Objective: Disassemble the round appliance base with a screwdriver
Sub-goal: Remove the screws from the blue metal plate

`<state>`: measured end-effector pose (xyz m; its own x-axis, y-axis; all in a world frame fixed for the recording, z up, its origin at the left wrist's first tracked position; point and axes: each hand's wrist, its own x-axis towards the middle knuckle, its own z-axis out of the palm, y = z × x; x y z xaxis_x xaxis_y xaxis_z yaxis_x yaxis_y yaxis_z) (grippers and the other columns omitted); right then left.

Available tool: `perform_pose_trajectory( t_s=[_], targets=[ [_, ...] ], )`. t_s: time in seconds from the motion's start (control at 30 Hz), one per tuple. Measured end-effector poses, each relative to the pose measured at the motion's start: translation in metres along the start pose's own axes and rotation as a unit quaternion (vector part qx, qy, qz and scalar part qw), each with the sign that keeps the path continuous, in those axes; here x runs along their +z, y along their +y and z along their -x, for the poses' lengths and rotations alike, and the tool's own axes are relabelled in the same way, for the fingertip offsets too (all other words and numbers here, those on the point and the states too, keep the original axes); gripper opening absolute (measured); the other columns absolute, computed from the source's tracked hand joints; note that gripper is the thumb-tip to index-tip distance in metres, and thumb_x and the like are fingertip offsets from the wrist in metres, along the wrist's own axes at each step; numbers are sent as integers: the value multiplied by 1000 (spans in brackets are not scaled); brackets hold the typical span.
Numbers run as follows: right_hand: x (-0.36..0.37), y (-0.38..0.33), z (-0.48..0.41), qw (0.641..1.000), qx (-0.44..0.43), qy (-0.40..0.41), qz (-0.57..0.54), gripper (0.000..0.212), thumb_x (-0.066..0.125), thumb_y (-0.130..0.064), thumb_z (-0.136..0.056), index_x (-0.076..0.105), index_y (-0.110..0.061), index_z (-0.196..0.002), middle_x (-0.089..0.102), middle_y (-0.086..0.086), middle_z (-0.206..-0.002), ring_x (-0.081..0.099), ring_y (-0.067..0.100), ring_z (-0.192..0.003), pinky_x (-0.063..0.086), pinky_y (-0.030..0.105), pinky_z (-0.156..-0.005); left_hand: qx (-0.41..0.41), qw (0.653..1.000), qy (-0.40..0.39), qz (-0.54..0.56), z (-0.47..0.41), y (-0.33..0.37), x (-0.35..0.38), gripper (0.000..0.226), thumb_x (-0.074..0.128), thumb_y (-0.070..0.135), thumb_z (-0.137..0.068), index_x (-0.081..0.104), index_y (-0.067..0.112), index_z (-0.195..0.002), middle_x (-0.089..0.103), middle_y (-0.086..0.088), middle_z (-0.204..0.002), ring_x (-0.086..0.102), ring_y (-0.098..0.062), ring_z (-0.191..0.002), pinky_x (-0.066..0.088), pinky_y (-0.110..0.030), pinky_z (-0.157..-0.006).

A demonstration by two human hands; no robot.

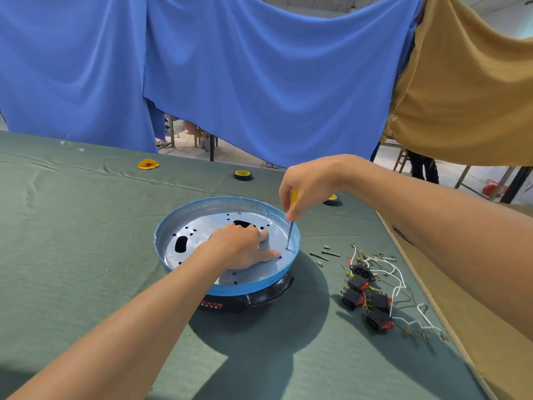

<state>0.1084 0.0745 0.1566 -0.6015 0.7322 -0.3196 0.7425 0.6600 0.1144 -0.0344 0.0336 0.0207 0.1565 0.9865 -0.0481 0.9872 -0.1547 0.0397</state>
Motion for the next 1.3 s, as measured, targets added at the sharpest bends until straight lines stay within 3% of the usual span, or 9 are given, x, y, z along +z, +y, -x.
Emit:
perform_pose_trajectory(
  t_s=[0.1, 0.37, 0.6, 0.73, 0.83, 0.93, 1.03, 1.2, 1.3],
  targets=[
    [0, 2, 0, 997, 78, -27, -11, 53, 50, -55, -91, 69, -9, -74, 52, -2, -53, 40, 19, -45, 38, 24, -47, 1, 1000, 1, 1, -1, -1, 0, 68, 33, 72, -90, 45, 23, -135, 57, -3, -124, 50, -26, -110, 37, -34, -75],
    [4, -13, 3, 995, 23, 44, 85, 29, 63, -36, -88, 70, -9, -77, 48, -2, -53, 43, 20, -56, 31, 24, -47, -1, 1000, 0, -6, 1, -1, 0, 68, 31, 72, -90, 45, 22, -136, 56, -4, -123, 50, -27, -111, 38, -34, -76],
    [2, -3, 8, 992, -36, 68, 97, 15, 73, -24, -82, 76, -29, -96, 49, -31, -41, 49, -17, -56, 32, 8, -35, -5, 1000, -1, 10, 3, -1, 1, 68, 32, 72, -90, 45, 22, -136, 55, -4, -127, 48, -29, -115, 38, -35, -79],
    [0, -9, 4, 995, -28, 61, 74, 16, 73, -40, -80, 73, -30, -93, 60, -18, -61, 56, 1, -64, 36, 17, -49, -6, 1000, -6, 9, 2, 0, 0, 68, 32, 73, -90, 46, 23, -133, 56, -3, -126, 49, -28, -113, 39, -36, -79],
    [-1, -10, 2, 999, 18, 32, 24, 47, 54, -58, -87, 68, -14, -80, 67, -5, -63, 61, 14, -61, 45, 25, -57, -7, 1000, -6, 2, 3, -1, 0, 68, 33, 73, -89, 47, 23, -133, 56, -3, -126, 49, -28, -113, 42, -38, -82],
    [-1, -13, 1, 998, 47, 33, -6, 38, 54, -40, -93, 63, -11, -71, 68, -1, -58, 55, 14, -49, 44, 23, -51, -5, 1000, 2, 4, 4, 0, 0, 67, 32, 73, -90, 47, 22, -131, 57, -4, -122, 49, -28, -109, 39, -36, -77],
    [2, -12, 5, 995, 57, 79, -34, 18, 69, -30, -82, 68, -12, -79, 69, -3, -57, 58, 11, -52, 39, 16, -43, -7, 1000, -15, 22, 7, 1, 1, 68, 32, 72, -90, 42, 24, -137, 48, -4, -134, 41, -32, -122, 37, -42, -87],
    [26, -6, 3, 969, 86, 190, -130, 50, 64, -55, -82, 57, -11, -59, 60, -5, -44, 53, 12, -50, 35, 23, -47, -79, 995, -57, 34, 35, -3, -14, 77, 34, 77, -86, 24, 37, -151, 11, -6, -162, 11, -47, -144, 14, -63, -113],
    [34, -5, 0, 949, 118, 248, -158, 55, 62, -52, -84, 40, -14, -51, 42, -1, -43, 39, 17, -49, 28, 26, -46, -52, 996, -8, 77, 60, 10, -17, 77, 23, 85, -79, 42, 35, -135, 33, -8, -151, 28, -40, -137, 26, -59, -109]
  ],
)
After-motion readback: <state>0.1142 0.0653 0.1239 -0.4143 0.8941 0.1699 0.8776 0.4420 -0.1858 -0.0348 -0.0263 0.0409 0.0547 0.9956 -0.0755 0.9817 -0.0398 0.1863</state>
